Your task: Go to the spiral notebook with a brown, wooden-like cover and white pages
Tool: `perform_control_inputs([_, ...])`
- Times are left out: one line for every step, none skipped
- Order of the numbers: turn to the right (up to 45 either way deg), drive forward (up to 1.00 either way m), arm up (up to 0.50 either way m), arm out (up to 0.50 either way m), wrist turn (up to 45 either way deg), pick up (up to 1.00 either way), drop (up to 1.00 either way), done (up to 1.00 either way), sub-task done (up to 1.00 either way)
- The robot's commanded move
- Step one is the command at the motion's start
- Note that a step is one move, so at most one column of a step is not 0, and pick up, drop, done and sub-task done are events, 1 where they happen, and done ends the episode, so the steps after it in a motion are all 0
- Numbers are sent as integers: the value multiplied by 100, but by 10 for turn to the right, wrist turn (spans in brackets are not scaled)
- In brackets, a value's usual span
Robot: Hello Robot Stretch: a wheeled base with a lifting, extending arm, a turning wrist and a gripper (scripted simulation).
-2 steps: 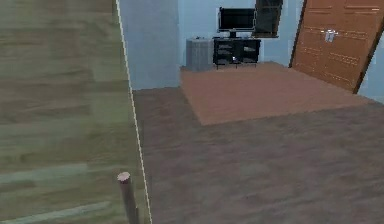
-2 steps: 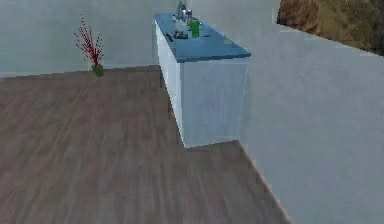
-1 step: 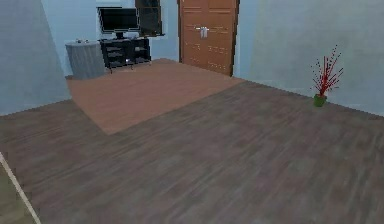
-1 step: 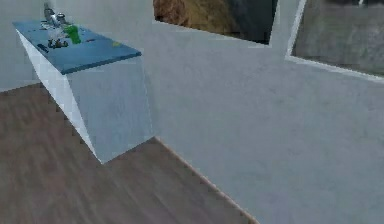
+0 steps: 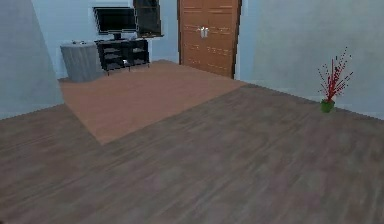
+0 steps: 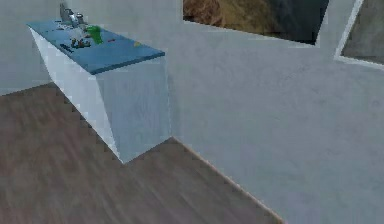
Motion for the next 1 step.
perform_control_inputs([450,0,0,0,0,0,0,0,0])
